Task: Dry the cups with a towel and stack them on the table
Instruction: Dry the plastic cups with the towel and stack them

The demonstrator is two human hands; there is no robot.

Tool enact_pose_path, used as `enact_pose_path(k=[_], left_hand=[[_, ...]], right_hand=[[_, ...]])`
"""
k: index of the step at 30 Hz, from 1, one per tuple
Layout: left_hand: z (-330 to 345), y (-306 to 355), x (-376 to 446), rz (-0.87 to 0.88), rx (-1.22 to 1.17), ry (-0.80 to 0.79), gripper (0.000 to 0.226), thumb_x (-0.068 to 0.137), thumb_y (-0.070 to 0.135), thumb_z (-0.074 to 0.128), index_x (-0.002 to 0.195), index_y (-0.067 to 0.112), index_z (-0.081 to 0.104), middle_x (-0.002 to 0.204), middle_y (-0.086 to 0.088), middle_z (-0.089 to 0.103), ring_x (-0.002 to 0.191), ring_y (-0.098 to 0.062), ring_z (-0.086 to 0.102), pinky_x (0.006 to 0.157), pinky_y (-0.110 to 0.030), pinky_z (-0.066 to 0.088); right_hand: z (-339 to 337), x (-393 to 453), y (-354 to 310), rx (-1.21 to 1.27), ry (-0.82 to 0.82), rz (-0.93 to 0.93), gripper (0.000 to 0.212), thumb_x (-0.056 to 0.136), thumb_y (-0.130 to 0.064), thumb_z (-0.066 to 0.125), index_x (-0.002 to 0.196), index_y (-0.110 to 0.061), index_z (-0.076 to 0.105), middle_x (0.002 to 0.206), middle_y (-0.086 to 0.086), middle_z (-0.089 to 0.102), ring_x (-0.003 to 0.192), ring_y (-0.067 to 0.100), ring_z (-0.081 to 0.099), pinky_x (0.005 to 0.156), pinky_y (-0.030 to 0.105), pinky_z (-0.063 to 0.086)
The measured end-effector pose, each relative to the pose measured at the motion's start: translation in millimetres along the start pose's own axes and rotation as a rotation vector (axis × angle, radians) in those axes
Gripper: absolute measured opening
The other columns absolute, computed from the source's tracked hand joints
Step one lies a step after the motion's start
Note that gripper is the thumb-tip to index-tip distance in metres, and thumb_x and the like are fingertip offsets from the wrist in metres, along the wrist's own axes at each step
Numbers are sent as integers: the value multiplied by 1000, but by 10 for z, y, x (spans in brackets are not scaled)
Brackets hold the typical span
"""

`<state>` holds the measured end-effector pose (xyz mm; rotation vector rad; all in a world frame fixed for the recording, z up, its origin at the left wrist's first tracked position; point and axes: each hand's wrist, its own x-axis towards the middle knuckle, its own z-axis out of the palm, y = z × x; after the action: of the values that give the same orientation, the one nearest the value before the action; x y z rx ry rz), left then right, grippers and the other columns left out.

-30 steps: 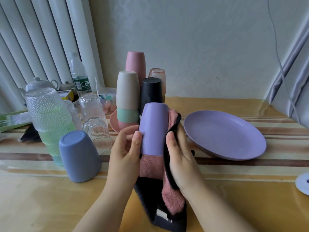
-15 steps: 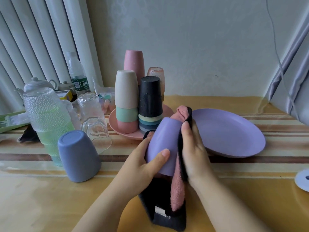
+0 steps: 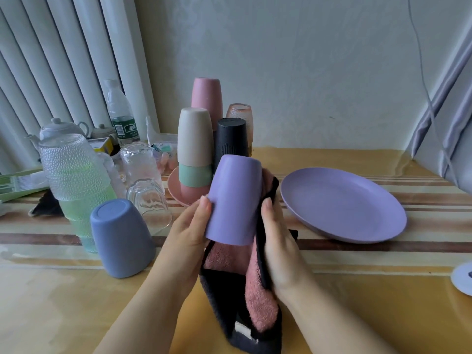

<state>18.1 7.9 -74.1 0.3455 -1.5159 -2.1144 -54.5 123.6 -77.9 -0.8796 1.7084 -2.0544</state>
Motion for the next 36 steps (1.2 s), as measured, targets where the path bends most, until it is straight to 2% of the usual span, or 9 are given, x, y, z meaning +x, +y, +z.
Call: enact_pose_path(k=[4, 6, 12, 15, 19, 22, 27, 30, 36], left_hand=[[10, -59, 16, 242, 286, 264, 17, 94, 36, 50, 97, 30, 65, 78, 18, 70, 77, -3, 63, 69, -34, 55], [42, -84, -1, 282, 405, 240, 22, 93, 52, 50, 92, 34, 63, 81, 25, 68, 78, 4, 60, 76, -26, 51], [18, -107, -9, 165, 463, 136, 40, 76, 63, 64, 107, 38, 55, 104, 14, 67, 88, 9, 63, 70, -10, 48], [8, -110, -18, 131, 516, -1, 53, 74, 68, 63, 111, 29, 60, 104, 12, 70, 90, 5, 64, 75, -14, 49], [-35, -127, -27, 81, 664, -230, 67, 67, 65, 62, 123, 28, 56, 116, 15, 67, 108, -1, 61, 93, -31, 50], [-51, -60, -71, 24, 617, -343, 61, 69, 59, 65, 122, 29, 57, 115, 13, 68, 108, -7, 63, 91, -31, 52], [23, -54, -141, -64, 343, -297, 45, 69, 54, 65, 110, 36, 61, 109, 18, 71, 103, -1, 66, 81, -19, 52], [18, -91, -115, -103, 190, -200, 45, 64, 61, 64, 104, 41, 67, 112, 10, 71, 109, -10, 65, 95, -34, 50], [-19, -87, -11, -54, 60, -30, 50, 76, 56, 62, 113, 22, 63, 119, -6, 68, 114, -21, 62, 107, -48, 41]], right_hand=[[-23, 19, -19, -116, 11, -88, 30, 97, -34, 30, 116, -57, 24, 113, -58, 26, 105, -42, 21, 84, -12, 18], [29, 20, 17, -176, -5, -137, 29, 98, -39, 33, 121, -54, 24, 126, -47, 26, 115, -36, 21, 90, -9, 18], [174, 38, 234, -390, -21, -286, 62, 93, -46, 33, 147, -17, 26, 152, 0, 29, 142, 9, 24, 116, 36, 25], [111, 63, 167, -341, 37, -330, 58, 93, -42, 32, 147, -22, 25, 153, -1, 27, 141, 4, 23, 116, 24, 22], [-90, 105, -31, -320, 138, -293, 27, 93, -36, 39, 117, -39, 51, 125, -17, 56, 119, -9, 45, 98, 7, 30], [-216, 126, -119, -156, 144, -102, 34, 84, -40, 43, 100, -25, 69, 102, -13, 71, 104, 0, 60, 94, 24, 43], [-230, 123, -63, 97, 132, 63, 68, 65, -71, 55, 115, -26, 66, 125, -5, 63, 122, 13, 54, 109, 44, 36], [-141, 69, -17, 18, 76, 25, 90, 63, -84, 49, 134, -30, 51, 140, -11, 50, 133, 7, 42, 115, 42, 28], [22, 8, -1, -44, -48, -52, 52, 90, -47, 31, 142, -40, 26, 148, -28, 28, 135, -15, 21, 118, 22, 17]])
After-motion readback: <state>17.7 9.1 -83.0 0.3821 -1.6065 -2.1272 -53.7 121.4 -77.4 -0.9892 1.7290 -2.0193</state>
